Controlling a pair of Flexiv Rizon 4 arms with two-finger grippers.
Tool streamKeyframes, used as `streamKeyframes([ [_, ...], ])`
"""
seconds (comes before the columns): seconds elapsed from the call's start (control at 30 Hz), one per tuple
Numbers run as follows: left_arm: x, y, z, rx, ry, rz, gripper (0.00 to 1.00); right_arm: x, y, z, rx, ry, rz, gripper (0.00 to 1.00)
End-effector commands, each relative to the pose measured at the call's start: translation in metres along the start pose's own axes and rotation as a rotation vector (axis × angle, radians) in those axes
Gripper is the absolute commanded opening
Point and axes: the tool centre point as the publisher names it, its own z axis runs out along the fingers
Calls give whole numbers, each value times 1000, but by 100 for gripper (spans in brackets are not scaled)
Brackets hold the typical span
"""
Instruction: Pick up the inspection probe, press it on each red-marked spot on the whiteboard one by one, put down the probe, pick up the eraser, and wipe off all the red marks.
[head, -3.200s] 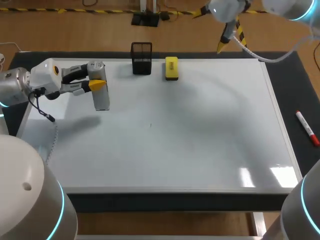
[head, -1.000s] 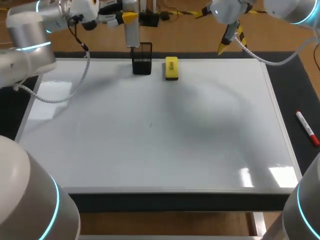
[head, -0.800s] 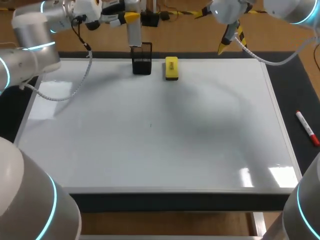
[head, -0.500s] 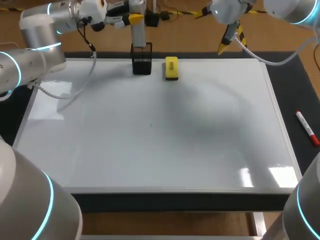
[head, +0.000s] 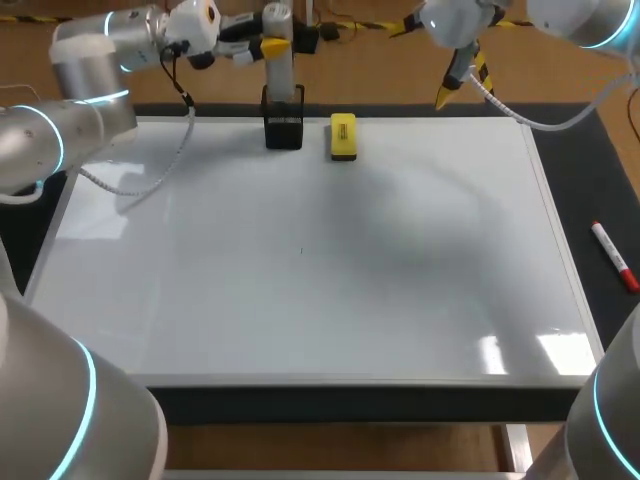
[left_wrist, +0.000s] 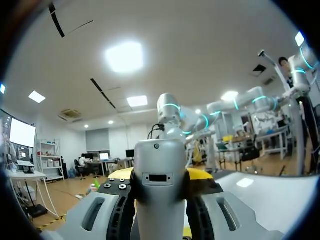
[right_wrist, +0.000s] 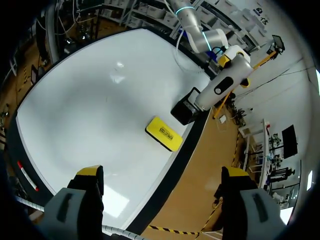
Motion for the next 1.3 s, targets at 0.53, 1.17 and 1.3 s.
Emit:
streamKeyframes([
  [0.53,-1,36,-7,4,85,3,0,0,0,-1,2,4,-1,100],
  [1.17,4,61,-15,13,102,-21,0,0,0,-1,2,4,-1,100],
  [1.3,5,65,-15,11,100,-29,0,0,0,-1,2,4,-1,100],
])
